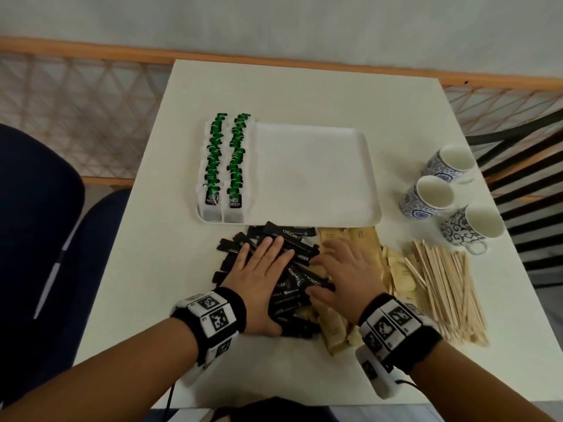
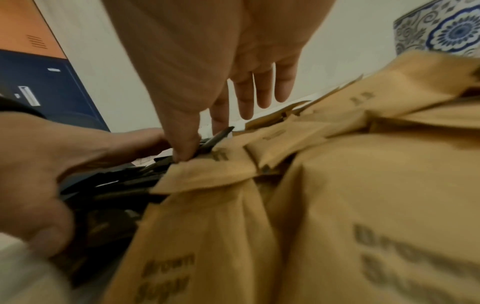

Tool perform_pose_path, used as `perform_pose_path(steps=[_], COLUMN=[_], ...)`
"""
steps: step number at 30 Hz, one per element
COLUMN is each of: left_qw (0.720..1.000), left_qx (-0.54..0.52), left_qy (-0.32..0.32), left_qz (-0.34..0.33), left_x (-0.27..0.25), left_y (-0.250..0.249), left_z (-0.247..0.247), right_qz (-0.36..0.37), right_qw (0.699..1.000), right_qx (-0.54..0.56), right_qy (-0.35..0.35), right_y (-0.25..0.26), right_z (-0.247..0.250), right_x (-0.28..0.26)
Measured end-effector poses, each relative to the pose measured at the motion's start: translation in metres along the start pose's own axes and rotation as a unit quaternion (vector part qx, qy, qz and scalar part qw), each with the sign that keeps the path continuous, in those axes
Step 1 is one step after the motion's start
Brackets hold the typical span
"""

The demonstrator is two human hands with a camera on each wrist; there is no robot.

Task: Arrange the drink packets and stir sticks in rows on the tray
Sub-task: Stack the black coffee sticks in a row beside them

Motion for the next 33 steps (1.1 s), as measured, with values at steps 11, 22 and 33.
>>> perform_pose_path(steps=[11, 22, 33], left_qw=[0.988, 0.939, 0.93], left_qx=[-0.066, -0.249, -0.254], left_qy=[-0.069, -0.109, -0.151], left_qz=[0.123, 0.21, 0.218], left_x=[-0.025, -0.049, -0.028], left_y=[0.021, 0.029, 0.035], left_z=[-0.002, -0.018, -0.006], right_qz=[0.034, -0.014, 0.04], right_qw=[0.999, 1.0, 0.997], right_qx=[-0.013, 0.025, 0.051], right_qy=[0.02, 0.003, 0.047], right_y=[0.009, 0.001, 0.047], right_z=[0.017, 0.04, -0.006], right_x=[0.02, 0.034, 0.047])
Point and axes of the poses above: each hand's wrist, its own x-axis towards the middle knuckle, its own z-axis out of the back of the hand, y = z × x, the point moved 1 cm from there along x, towards the middle knuckle, and after that the axes turned 7 degrees about -y, right-handed, at the moved point
